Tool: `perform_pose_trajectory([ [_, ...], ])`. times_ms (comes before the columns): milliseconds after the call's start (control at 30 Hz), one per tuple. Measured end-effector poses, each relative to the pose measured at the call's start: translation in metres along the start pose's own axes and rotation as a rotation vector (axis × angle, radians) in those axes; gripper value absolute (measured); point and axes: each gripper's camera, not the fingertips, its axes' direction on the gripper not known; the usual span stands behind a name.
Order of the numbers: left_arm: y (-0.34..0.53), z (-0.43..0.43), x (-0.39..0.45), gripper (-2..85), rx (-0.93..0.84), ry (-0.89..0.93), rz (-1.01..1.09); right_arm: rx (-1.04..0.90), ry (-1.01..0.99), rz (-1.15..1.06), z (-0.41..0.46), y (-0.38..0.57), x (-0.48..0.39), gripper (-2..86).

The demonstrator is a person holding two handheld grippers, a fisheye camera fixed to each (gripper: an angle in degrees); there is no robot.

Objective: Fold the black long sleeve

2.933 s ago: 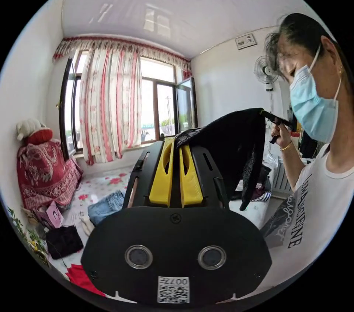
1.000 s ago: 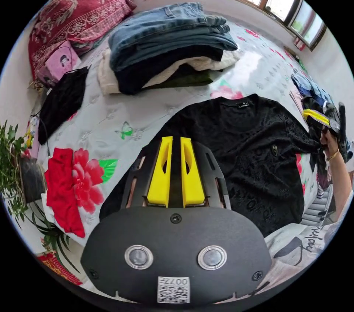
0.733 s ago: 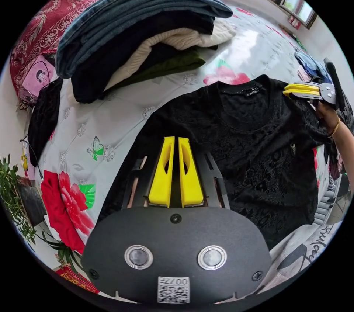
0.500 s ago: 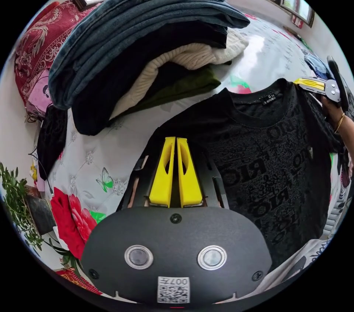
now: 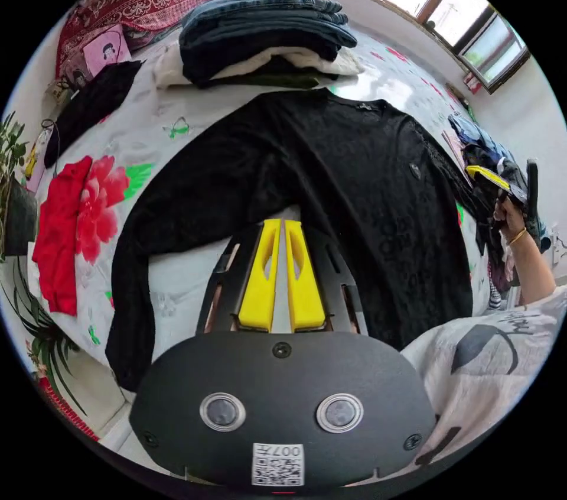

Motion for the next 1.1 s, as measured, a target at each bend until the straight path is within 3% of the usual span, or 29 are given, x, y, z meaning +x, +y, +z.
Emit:
perform_pose_trajectory([
  [133, 0.110, -0.006, 0.001, 1.5, -0.087, 0.014, -0.066, -0.126, -0.060, 0.118, -0.027, 0.118, 0.005, 5.6],
  [367, 0.194, 0.004, 0.021, 6.3, -0.133, 0.038, -0.036, -0.217, -0.104, 0.158, -0.044, 0.230, -0.010, 7.7],
  [600, 0.215, 0.018, 0.043, 7.9, -0.071, 0.039, -0.009, -0.212, -0.151, 0.052, -0.029, 0.239, -0.047, 6.1],
  [700, 0.209, 0.022, 0.057, 2.6, -0.059, -0.051, 0.041, -0.249, -0.114, -0.006, -0.013, 0.231, -0.059, 2.9],
  [833, 0.181, 0.035, 0.083, -0.4, -0.115, 0.001, 0.165, -0.229, -0.088, -0.041, -0.015, 0.208, -0.060, 0.4],
  [1100, 0.141, -0.038, 0.126, -0.9, 0.193, 0.246, 0.244, -0.126, -0.063, 0.039, -0.036, 0.187, -0.047, 0.4],
])
